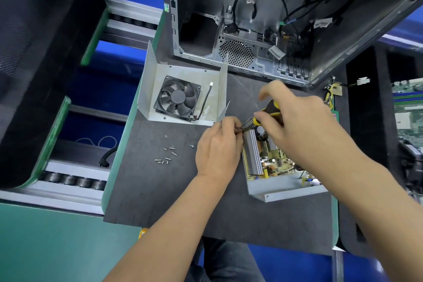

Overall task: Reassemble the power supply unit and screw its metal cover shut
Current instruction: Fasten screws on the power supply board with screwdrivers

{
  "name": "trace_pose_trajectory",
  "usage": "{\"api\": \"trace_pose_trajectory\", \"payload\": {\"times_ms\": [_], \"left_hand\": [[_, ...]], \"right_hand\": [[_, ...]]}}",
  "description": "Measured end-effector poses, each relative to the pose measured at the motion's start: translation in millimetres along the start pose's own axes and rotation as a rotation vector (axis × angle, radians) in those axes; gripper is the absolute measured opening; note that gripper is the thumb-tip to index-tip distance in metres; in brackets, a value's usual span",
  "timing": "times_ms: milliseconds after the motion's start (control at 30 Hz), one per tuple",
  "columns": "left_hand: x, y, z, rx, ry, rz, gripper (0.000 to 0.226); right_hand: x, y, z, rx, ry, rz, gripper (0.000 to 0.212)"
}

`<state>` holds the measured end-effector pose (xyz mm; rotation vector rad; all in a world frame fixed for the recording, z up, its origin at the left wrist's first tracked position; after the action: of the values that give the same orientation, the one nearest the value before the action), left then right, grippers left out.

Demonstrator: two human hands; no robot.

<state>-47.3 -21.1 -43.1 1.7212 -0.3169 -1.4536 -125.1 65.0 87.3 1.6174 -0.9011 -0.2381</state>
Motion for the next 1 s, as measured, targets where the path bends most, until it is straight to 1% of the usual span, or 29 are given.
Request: {"api": "trace_pose_trajectory", "payload": {"times_ms": [100,167,333,400,467,533,600,633,700,767,833,900,1000], "left_hand": [[0,-1,-1,-0.020,0.005,0.019,0.026],[1,-2,-1,-0.025,0.000,0.023,0.025],[0,-2,-1,-0.052,-0.023,0.043,0.025],[1,-2,-1,-0.059,-0.027,0.049,0.024],[1,-2,-2,-0.058,-0.027,0.051,0.023],[1,-2,-2,-0.061,-0.025,0.055,0.023],[1,-3,-2,-0.067,-0.021,0.058,0.024],[1,-3,-2,-0.071,-0.021,0.061,0.024],[1,-4,-2,-0.079,-0.027,0.067,0.024],[2,-4,-2,-0.085,-0.031,0.072,0.024],[2,-4,-2,-0.092,-0.040,0.077,0.023],[3,-4,-2,-0.096,-0.050,0.088,0.023],[2,-4,-3,-0.101,-0.046,0.105,0.024]], "right_hand": [[1,1,4,0.079,0.011,0.003,0.021],[3,5,7,0.102,0.018,0.011,0.016],[7,13,10,0.085,0.019,-0.019,0.012],[8,15,10,0.070,0.030,-0.025,0.013],[8,15,11,0.066,0.034,-0.096,0.016],[6,13,12,0.087,-0.004,-0.161,0.022],[3,11,12,0.140,-0.079,-0.109,0.028],[1,9,11,0.167,-0.096,-0.054,0.026],[3,8,9,0.175,-0.029,-0.022,0.015],[4,8,9,0.161,0.011,-0.057,0.011],[4,12,10,0.133,-0.007,-0.086,0.010],[6,13,9,0.109,-0.010,-0.129,0.014],[7,9,10,0.139,-0.029,-0.303,0.025]]}}
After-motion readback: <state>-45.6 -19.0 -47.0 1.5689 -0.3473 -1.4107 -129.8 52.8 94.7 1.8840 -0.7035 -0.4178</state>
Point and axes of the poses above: each hand's wrist, its own z-axis towards the middle knuckle, its own y-axis out of the back of the hand, x = y × z, the point moved 3 cm from there along z, towards the middle knuckle, and after that the axes turned 15 degrees about x, right-handed, at the moved point
